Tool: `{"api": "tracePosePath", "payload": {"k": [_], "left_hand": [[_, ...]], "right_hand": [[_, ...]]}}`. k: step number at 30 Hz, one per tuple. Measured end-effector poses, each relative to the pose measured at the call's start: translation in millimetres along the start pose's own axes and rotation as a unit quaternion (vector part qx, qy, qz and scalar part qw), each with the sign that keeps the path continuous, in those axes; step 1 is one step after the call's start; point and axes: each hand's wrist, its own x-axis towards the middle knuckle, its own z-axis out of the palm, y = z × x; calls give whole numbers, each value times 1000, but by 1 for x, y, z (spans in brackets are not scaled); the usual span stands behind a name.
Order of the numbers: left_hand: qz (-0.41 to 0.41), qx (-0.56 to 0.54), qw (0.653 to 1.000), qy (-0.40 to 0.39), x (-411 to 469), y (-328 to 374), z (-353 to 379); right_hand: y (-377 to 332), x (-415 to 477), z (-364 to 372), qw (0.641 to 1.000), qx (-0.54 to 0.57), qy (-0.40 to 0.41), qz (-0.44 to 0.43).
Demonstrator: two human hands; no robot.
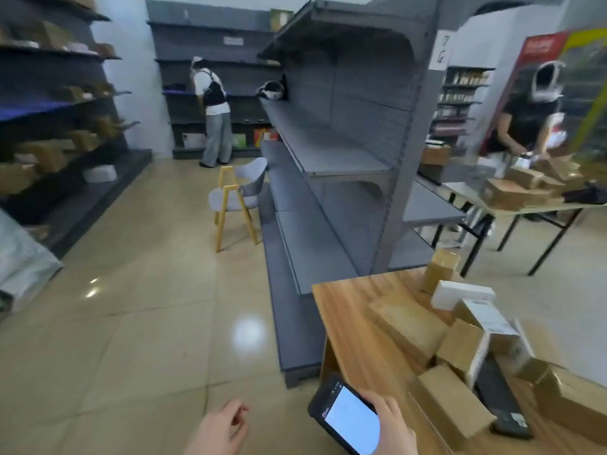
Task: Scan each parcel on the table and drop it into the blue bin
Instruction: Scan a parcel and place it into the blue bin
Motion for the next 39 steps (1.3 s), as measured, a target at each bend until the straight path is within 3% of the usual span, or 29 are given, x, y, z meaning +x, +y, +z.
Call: {"api": "tracePosePath", "payload": {"k": [8,14,19,29,39], "left_hand": [[150,42,971,-180,164,66,61],[264,97,907,-312,248,115,112],[350,120,859,-354,286,175,166],[376,281,815,-341,337,264,246],[407,439,660,-453,382,307,308]], "right_hand": [[39,40,-38,969,56,159,182],[48,49,-62,935,49,148,319],[76,63,-75,922,48,189,334],[131,120,-113,923,22,190,334],[148,166,-123,906,10,235,351]]}}
